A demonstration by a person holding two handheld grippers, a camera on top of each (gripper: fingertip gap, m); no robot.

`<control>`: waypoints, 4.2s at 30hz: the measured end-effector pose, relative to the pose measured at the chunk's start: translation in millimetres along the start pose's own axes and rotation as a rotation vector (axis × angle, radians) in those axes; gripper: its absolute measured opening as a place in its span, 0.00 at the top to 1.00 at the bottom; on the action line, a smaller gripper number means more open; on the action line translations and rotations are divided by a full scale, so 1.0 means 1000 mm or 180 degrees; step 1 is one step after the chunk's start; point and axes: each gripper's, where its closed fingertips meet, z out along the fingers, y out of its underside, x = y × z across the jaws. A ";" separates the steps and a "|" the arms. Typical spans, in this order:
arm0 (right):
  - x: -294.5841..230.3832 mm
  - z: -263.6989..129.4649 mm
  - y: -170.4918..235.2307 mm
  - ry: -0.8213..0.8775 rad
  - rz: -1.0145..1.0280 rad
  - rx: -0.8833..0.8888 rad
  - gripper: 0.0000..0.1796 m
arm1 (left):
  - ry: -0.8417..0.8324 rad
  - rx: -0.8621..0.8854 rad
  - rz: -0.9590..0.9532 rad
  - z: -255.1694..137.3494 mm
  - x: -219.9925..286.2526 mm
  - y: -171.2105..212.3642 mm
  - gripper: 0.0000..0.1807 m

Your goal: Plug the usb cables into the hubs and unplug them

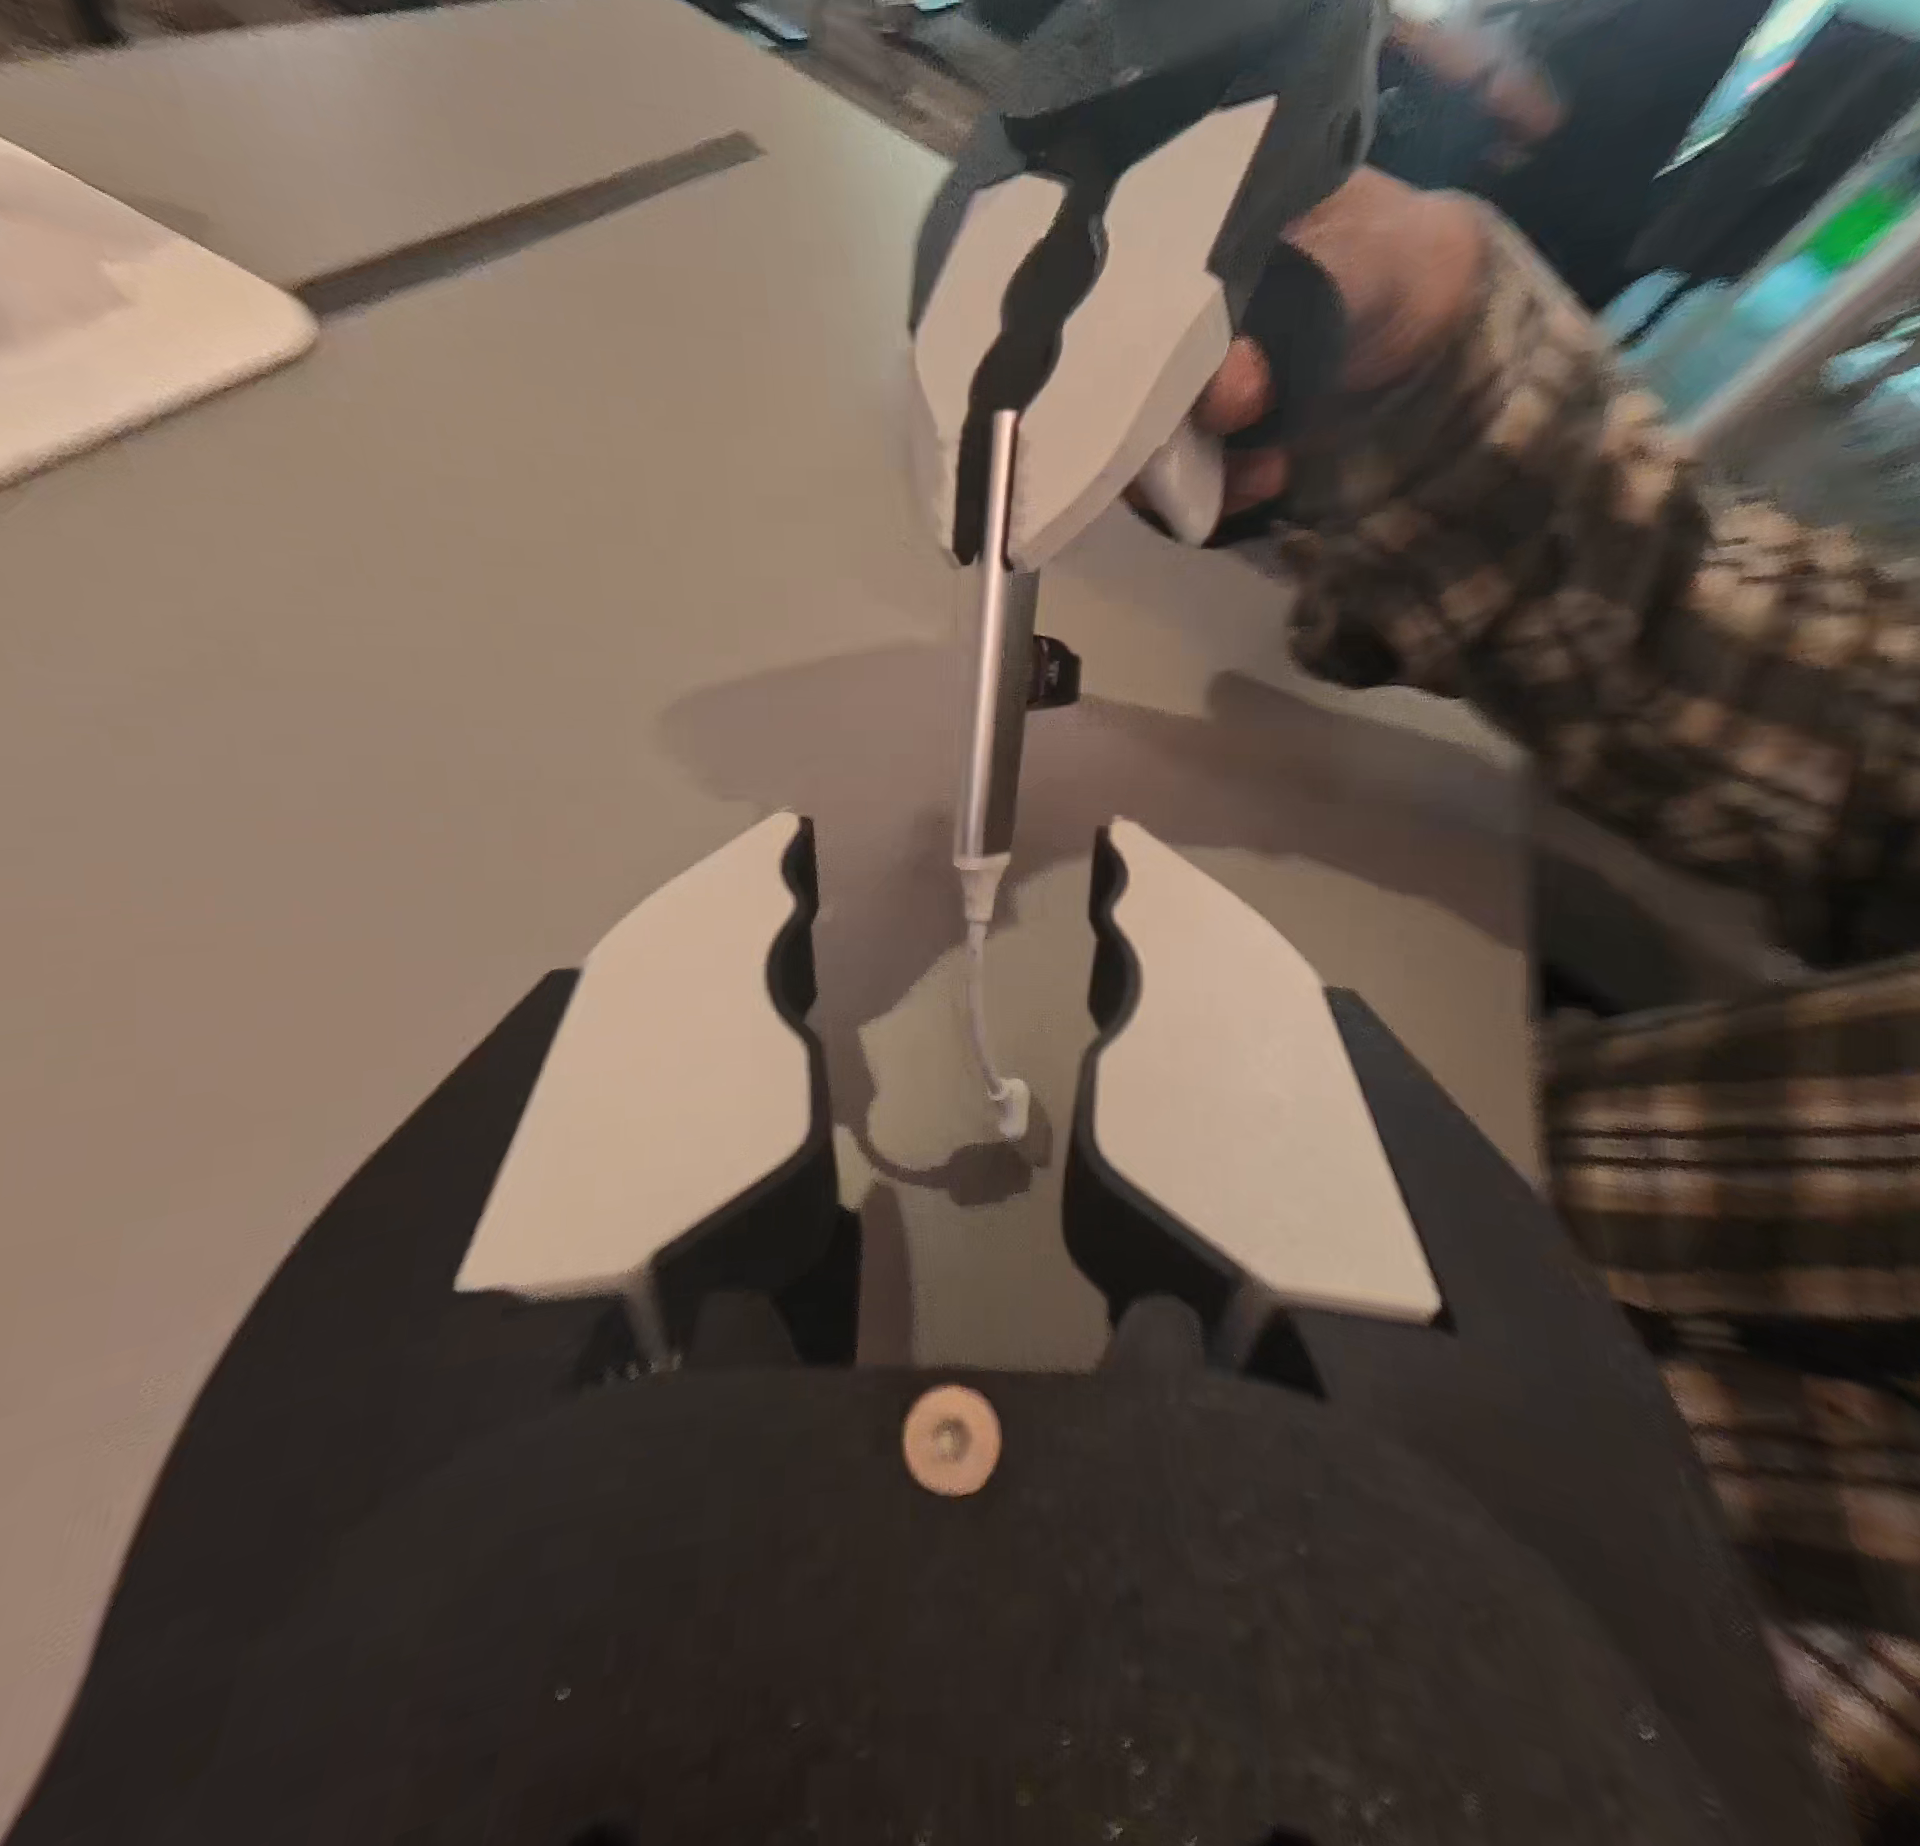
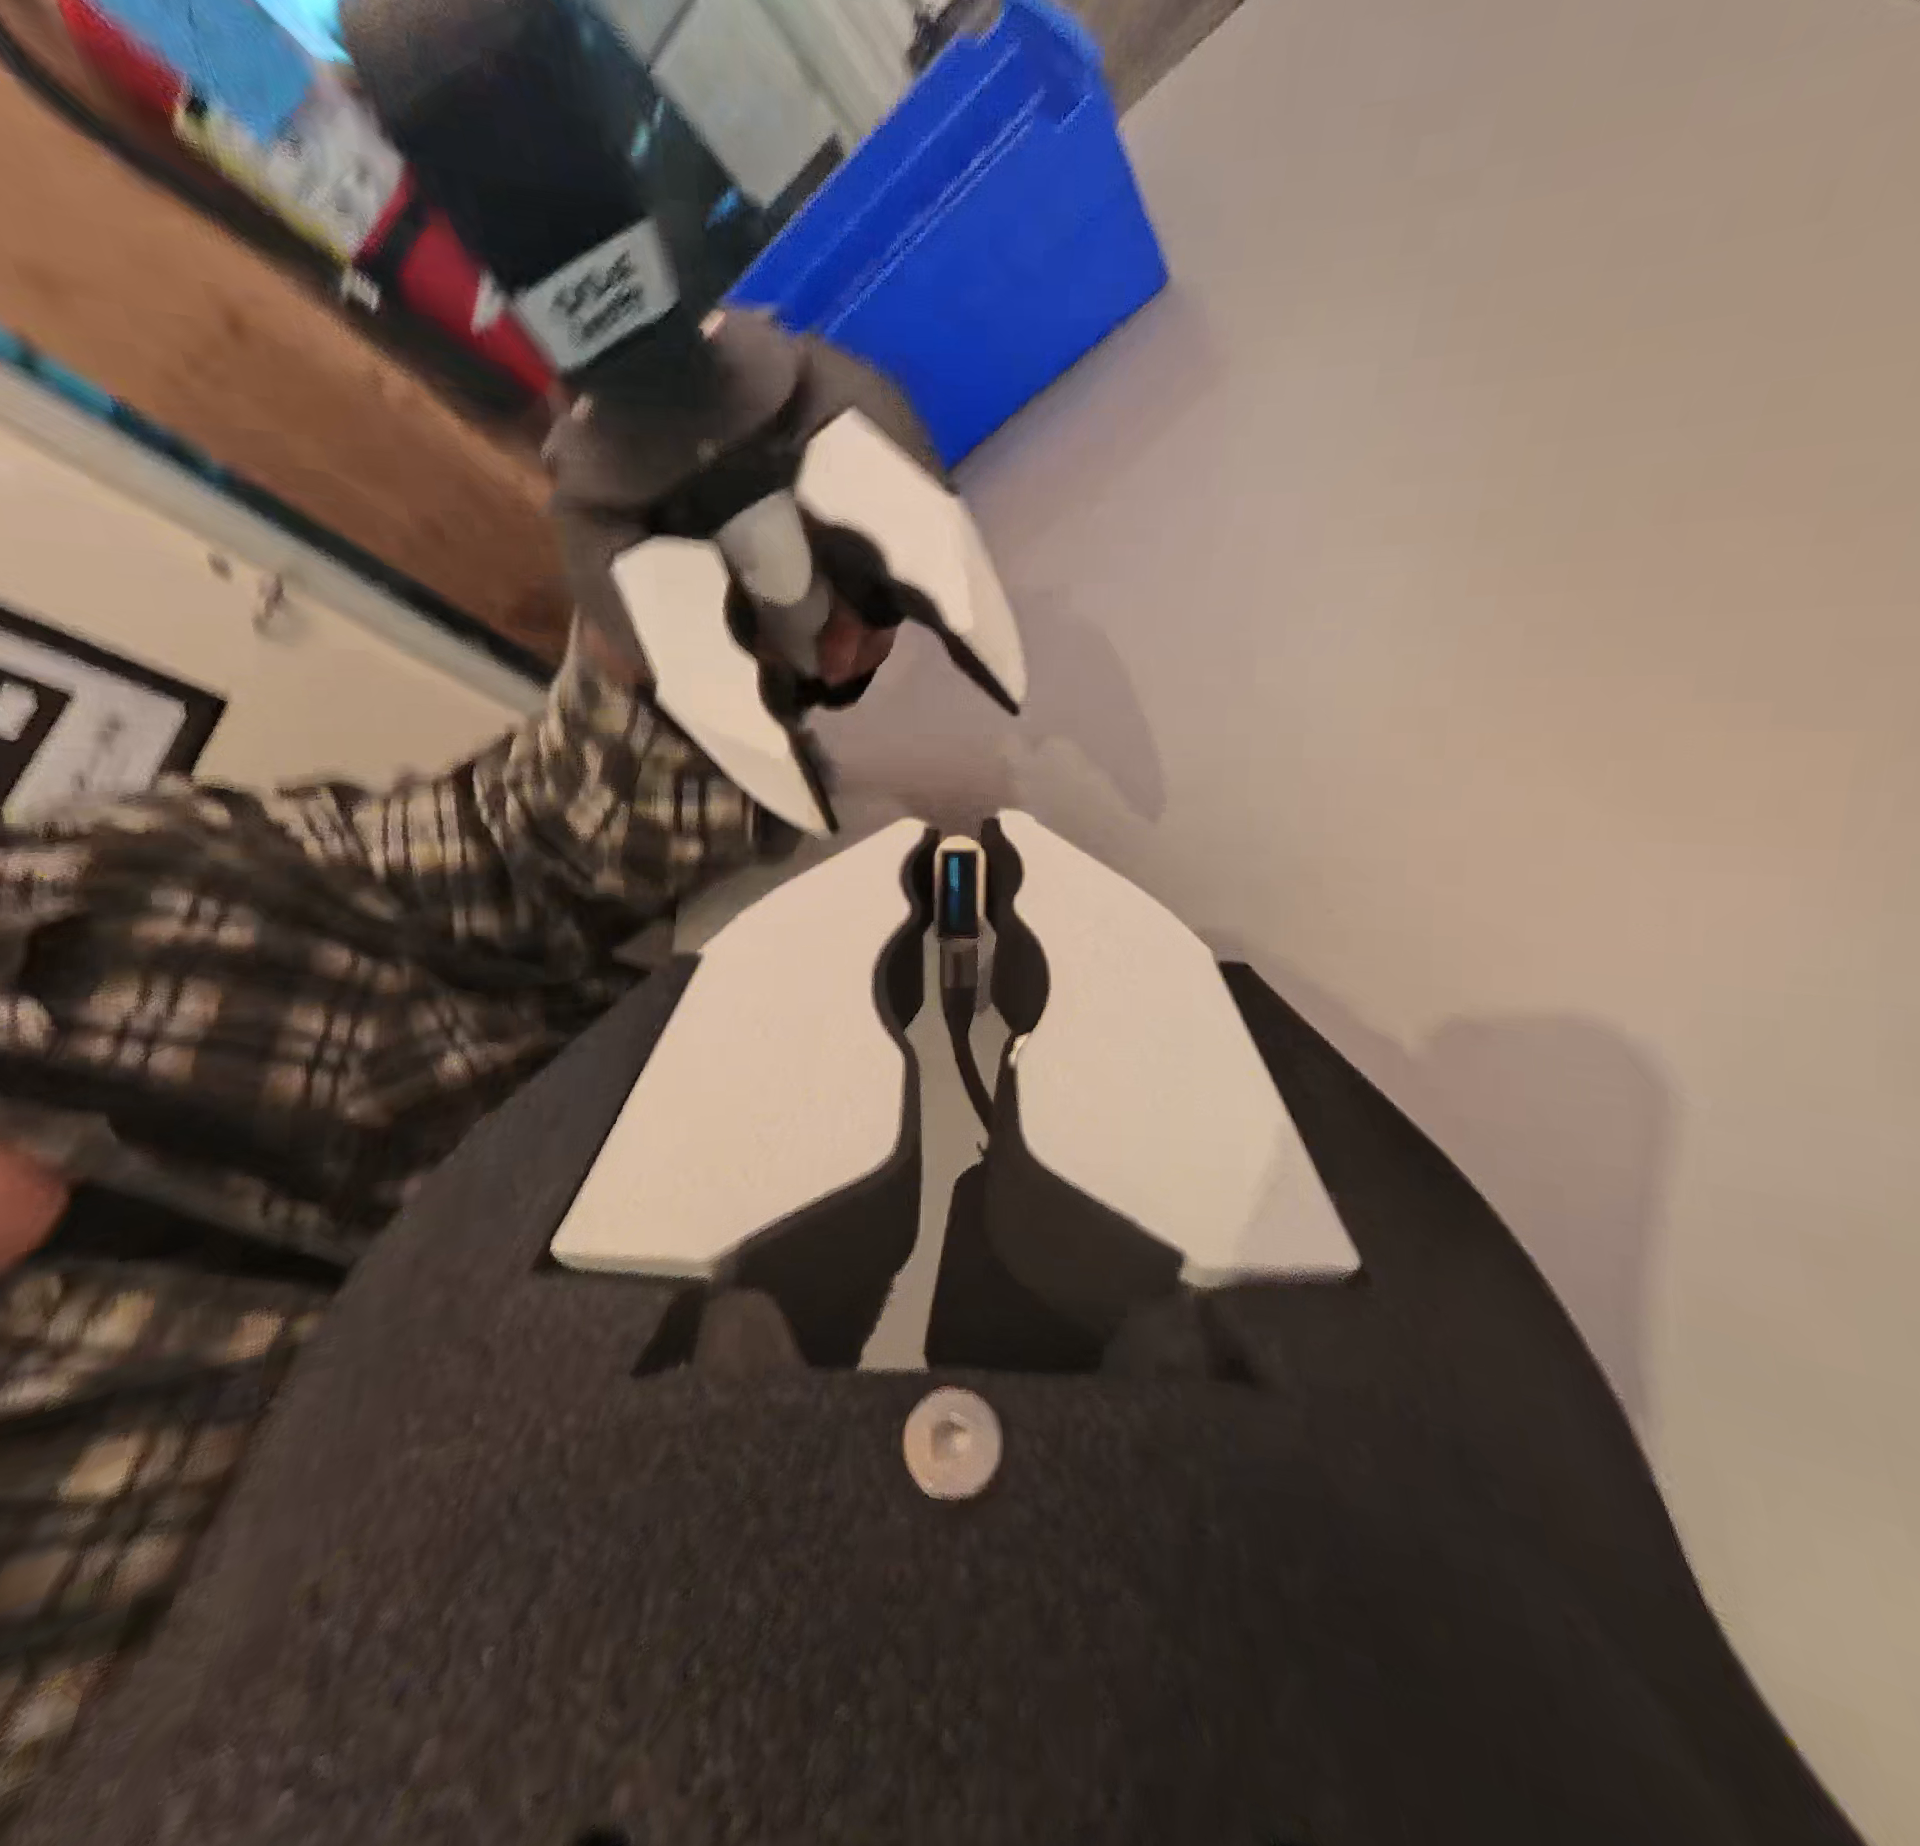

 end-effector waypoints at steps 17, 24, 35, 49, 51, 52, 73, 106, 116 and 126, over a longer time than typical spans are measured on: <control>-0.030 0.025 0.005 -0.0603 -0.0618 -0.0707 0.96 | 0.1512 -0.0095 -0.0876 0.013 0.037 0.016 0.84; -0.036 0.029 0.009 -0.0751 -0.0636 -0.0791 0.96 | 0.1578 -0.0116 -0.0839 0.013 0.042 0.016 0.94; -0.031 0.010 -0.015 -0.0573 -0.0697 0.0333 0.82 | 0.1451 0.0337 -0.1049 0.001 0.027 0.003 0.96; -0.020 0.035 0.032 -0.0418 -0.0434 0.0311 0.96 | 0.1330 0.0434 -0.0980 0.010 0.022 0.005 0.96; -0.019 0.035 0.032 -0.0424 -0.0314 0.0273 0.97 | 0.1267 0.0477 -0.0938 0.009 0.021 0.003 0.96; -0.019 0.035 0.031 -0.0440 -0.0277 0.0292 0.97 | 0.1245 0.0536 -0.0942 0.009 0.021 0.001 0.96; -0.022 0.023 0.038 -0.0234 -0.0489 -0.0027 0.97 | 0.1465 0.0880 -0.0882 0.009 0.023 -0.015 0.90; -0.038 0.015 0.061 -0.0364 -0.0160 -0.0613 0.97 | 0.1284 0.0185 -0.0581 0.028 0.052 -0.001 0.96; -0.032 0.008 0.052 -0.0298 -0.0136 -0.0266 0.97 | 0.1715 0.0555 -0.0824 0.019 0.045 -0.008 0.92; -0.033 0.008 0.042 -0.0367 -0.0087 -0.0075 0.97 | 0.1591 0.0363 -0.0758 0.035 0.052 0.002 0.96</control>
